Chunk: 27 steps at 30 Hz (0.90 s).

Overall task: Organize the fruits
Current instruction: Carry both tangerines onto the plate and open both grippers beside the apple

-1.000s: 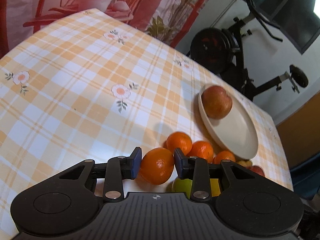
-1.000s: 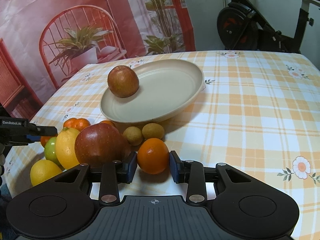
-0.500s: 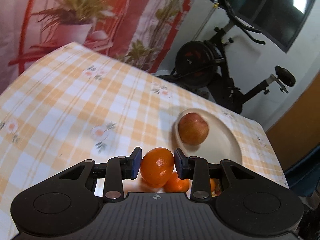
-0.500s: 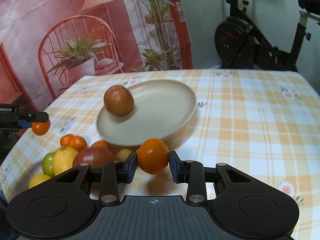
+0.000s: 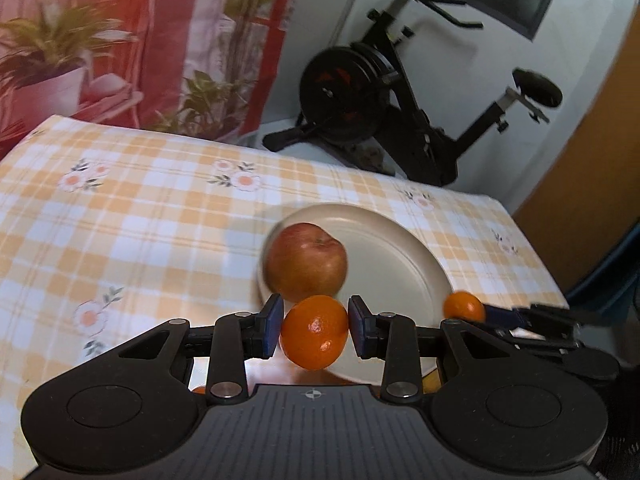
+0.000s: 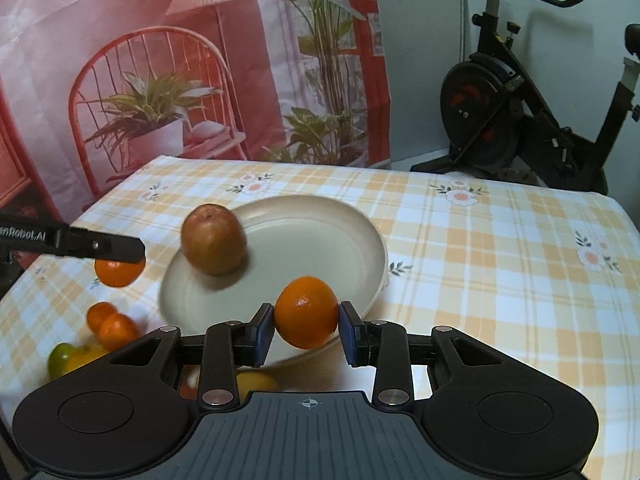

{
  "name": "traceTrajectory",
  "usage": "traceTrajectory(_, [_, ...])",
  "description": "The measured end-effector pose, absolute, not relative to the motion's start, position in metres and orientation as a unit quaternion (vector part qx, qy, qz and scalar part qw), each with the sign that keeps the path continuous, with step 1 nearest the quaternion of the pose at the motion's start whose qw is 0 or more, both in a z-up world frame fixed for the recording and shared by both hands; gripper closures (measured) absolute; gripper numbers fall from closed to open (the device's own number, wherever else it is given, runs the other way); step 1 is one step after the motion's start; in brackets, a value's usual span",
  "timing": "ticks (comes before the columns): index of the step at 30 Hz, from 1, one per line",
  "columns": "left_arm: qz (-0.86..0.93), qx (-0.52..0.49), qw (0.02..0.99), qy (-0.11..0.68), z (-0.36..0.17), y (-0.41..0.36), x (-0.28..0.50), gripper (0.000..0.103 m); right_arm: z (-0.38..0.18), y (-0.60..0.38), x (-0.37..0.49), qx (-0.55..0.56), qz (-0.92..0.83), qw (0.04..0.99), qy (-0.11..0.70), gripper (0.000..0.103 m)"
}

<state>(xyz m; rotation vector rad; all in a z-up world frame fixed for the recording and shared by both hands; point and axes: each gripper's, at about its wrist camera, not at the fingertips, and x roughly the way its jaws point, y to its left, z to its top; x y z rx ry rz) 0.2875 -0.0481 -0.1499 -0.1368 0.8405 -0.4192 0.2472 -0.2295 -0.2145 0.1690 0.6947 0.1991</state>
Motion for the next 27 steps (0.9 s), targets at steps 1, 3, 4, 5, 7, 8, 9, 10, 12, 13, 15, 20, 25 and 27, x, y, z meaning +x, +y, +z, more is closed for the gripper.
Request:
traceTrajectory(1, [-0.204, -0.063, 0.888, 0.406, -0.151, -0.051, 0.290, 0.066, -0.216, -0.231, 0.253, 0.081, 0.098, 0.931, 0.341, 0.071])
traceTrajectory(3, [-0.208, -0.056, 0.886, 0.411, -0.154, -0.057, 0.293, 0.066, -0.219, -0.233, 0.265, 0.077, 0.097, 0.931, 0.343, 0.071])
traceTrajectory(4, [-0.209, -0.052, 0.885, 0.413, -0.155, -0.060, 0.295, 0.066, -0.221, -0.234, 0.271, 0.075, 0.097, 0.931, 0.344, 0.071])
traceTrajectory(5, [-0.211, -0.047, 0.884, 0.415, -0.157, -0.063, 0.298, 0.066, -0.222, -0.236, 0.276, 0.073, 0.097, 0.931, 0.343, 0.071])
traceTrajectory(7, [-0.212, -0.038, 0.881, 0.420, -0.161, -0.068, 0.301, 0.066, -0.224, -0.239, 0.286, 0.070, 0.095, 0.933, 0.341, 0.071])
traceTrajectory(8, [-0.212, -0.034, 0.880, 0.423, -0.162, -0.069, 0.302, 0.066, -0.225, -0.240, 0.291, 0.068, 0.094, 0.933, 0.340, 0.071])
traceTrajectory(9, [-0.212, -0.030, 0.879, 0.426, -0.164, -0.071, 0.303, 0.066, -0.226, -0.242, 0.296, 0.066, 0.094, 0.934, 0.338, 0.071])
traceTrajectory(10, [-0.212, -0.027, 0.878, 0.429, -0.166, -0.072, 0.304, 0.066, -0.227, -0.243, 0.300, 0.063, 0.093, 0.935, 0.337, 0.071])
traceTrajectory(12, [-0.210, -0.021, 0.875, 0.435, -0.170, -0.074, 0.306, 0.066, -0.228, -0.243, 0.309, 0.056, 0.095, 0.936, 0.335, 0.071])
traceTrajectory(13, [-0.209, -0.018, 0.875, 0.437, -0.172, -0.075, 0.307, 0.066, -0.229, -0.244, 0.312, 0.054, 0.096, 0.936, 0.334, 0.071])
traceTrajectory(15, [-0.206, -0.011, 0.874, 0.441, -0.174, -0.076, 0.309, 0.066, -0.231, -0.243, 0.319, 0.048, 0.098, 0.936, 0.334, 0.071])
traceTrajectory(20, [-0.201, -0.004, 0.873, 0.445, -0.176, -0.075, 0.311, 0.066, -0.238, -0.238, 0.327, 0.039, 0.101, 0.936, 0.336, 0.071])
traceTrajectory(25, [-0.200, 0.005, 0.873, 0.446, -0.177, -0.079, 0.311, 0.066, -0.245, -0.233, 0.332, 0.036, 0.103, 0.936, 0.335, 0.071])
traceTrajectory(27, [-0.199, 0.005, 0.872, 0.447, -0.178, -0.079, 0.312, 0.065, -0.247, -0.230, 0.332, 0.032, 0.104, 0.936, 0.335, 0.071])
